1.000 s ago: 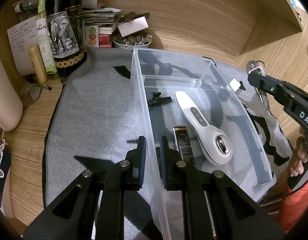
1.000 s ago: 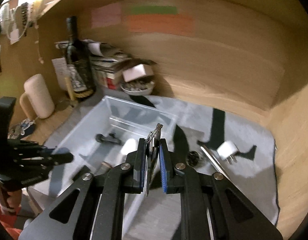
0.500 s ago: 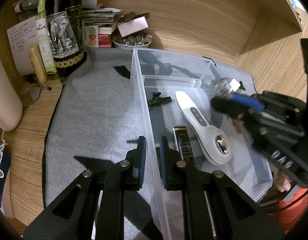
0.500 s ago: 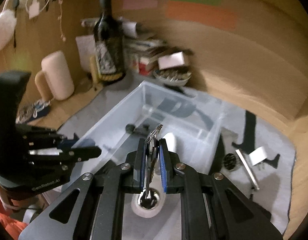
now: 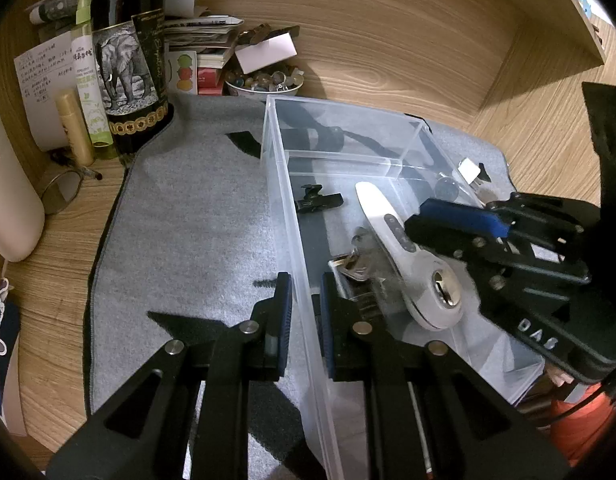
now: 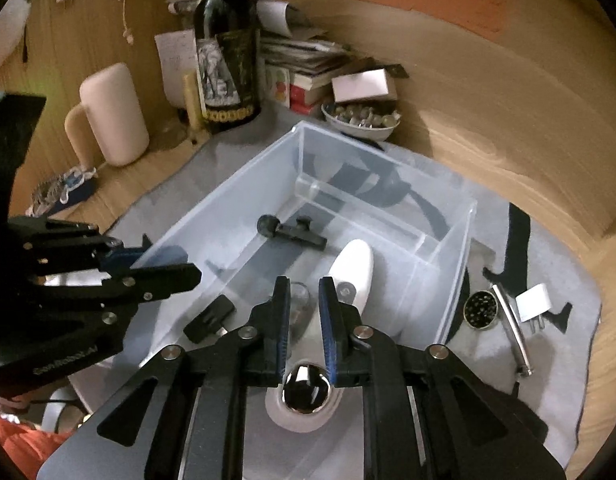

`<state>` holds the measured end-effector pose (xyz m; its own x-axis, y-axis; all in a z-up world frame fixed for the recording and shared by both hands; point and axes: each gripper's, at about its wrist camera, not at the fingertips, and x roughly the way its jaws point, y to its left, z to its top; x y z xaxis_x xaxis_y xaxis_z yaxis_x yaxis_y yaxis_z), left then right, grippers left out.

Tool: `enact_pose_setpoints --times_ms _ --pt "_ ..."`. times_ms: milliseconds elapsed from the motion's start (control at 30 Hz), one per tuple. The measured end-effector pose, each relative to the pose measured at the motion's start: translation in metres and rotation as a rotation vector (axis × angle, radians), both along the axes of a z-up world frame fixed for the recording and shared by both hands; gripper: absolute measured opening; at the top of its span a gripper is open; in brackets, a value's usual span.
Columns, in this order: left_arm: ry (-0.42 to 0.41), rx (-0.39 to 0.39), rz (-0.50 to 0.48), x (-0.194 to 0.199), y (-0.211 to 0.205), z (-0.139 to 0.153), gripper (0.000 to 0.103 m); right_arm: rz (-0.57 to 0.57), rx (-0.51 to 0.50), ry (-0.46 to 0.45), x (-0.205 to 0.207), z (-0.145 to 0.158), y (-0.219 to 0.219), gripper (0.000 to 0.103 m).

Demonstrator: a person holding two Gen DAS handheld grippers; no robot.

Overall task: Organize rigid objects
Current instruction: 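Carry the keys into the clear box and open the right tool, then grasp the silver metal rod on the mat with the right tool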

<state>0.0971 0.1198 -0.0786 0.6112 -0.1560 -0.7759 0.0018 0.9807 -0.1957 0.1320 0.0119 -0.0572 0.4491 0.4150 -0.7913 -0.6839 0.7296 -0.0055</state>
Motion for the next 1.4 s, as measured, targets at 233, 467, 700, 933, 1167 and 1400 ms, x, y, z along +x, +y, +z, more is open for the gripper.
enact_pose_setpoints --times_ms 233,467,700,933,1167,1400 --pt "0.0 0.0 0.001 0.0 0.0 0.0 0.012 -0.024 0.026 -0.025 0.0 0.01 -0.011 0.02" --pt "0.0 0.001 0.0 0.0 0.001 0.0 0.012 -0.1 0.056 -0.07 0.007 0.025 -0.037 0.031" --pt "0.0 0.001 0.0 0.0 0.001 0.0 0.012 -0.265 0.08 -0.144 0.02 0.043 -0.085 0.053" --pt "-0.001 0.0 0.0 0.0 0.002 0.0 0.012 -0.421 0.05 -0.166 0.038 0.041 -0.131 0.061" --pt "0.0 0.0 0.0 0.0 0.002 -0.001 0.012 -0.508 -0.008 -0.079 0.057 0.008 -0.159 0.064" --pt "0.001 -0.007 0.004 -0.001 0.002 -0.001 0.012 -0.54 -0.056 0.011 0.074 -0.029 -0.166 0.064"
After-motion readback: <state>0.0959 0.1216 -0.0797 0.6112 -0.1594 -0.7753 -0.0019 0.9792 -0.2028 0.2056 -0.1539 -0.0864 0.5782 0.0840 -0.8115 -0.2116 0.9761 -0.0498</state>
